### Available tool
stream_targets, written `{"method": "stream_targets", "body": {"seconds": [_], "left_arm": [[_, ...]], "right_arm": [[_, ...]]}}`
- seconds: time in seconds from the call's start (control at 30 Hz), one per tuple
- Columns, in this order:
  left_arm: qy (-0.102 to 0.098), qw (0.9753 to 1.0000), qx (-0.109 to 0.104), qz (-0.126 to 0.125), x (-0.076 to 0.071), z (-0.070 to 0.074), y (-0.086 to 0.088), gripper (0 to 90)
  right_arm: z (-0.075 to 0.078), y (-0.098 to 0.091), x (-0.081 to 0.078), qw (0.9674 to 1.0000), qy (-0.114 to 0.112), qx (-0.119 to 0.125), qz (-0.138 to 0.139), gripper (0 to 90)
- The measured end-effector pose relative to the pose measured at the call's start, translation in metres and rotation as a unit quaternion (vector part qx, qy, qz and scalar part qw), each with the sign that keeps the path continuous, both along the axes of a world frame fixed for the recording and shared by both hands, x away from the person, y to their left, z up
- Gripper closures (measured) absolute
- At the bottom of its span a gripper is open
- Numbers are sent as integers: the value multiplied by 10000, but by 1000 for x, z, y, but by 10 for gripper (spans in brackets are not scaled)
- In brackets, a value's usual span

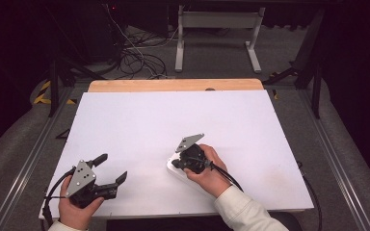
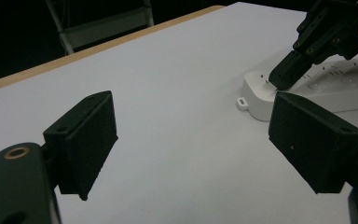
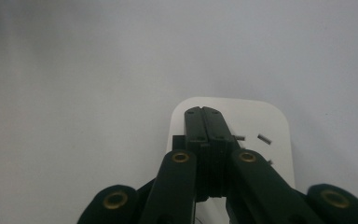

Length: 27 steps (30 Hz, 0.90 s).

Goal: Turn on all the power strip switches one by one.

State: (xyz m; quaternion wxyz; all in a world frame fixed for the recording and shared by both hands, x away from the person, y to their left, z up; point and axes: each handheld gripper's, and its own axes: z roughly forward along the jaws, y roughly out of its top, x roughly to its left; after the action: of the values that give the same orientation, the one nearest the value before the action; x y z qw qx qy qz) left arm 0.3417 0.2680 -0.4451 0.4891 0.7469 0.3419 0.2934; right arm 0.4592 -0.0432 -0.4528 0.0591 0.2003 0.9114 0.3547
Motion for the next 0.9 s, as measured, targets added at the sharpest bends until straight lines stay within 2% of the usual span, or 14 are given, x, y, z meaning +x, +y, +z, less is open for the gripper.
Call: {"method": "stream_targets", "body": {"seconds": [0.07,0.13,0.33,0.67,0.77,0.83,0.9], "left_arm": [[-1,10000,-1,0,0,0,0,156],[13,10000,-11,-1,0,0,0,156],[43,10000,-8,-15,1,-1,0,156],[40,10000,5,-12,1,-1,0,156],[38,10000,-6,-14,1,-1,0,156],[19,10000,-7,-18,0,0,0,156],[23,10000,-25,-11,0,0,1,156]], "right_arm": [[0,1,-1,10000,-64,-26,29,900],[-1,0,0,10000,-12,-18,18,900],[-1,2,-2,9997,-198,-116,81,900],[-2,3,-3,9997,-188,-148,50,900],[-2,1,0,9999,-70,-70,69,900],[3,-2,-3,9996,-279,39,51,900],[14,-7,-7,9985,-346,409,90,900]]}}
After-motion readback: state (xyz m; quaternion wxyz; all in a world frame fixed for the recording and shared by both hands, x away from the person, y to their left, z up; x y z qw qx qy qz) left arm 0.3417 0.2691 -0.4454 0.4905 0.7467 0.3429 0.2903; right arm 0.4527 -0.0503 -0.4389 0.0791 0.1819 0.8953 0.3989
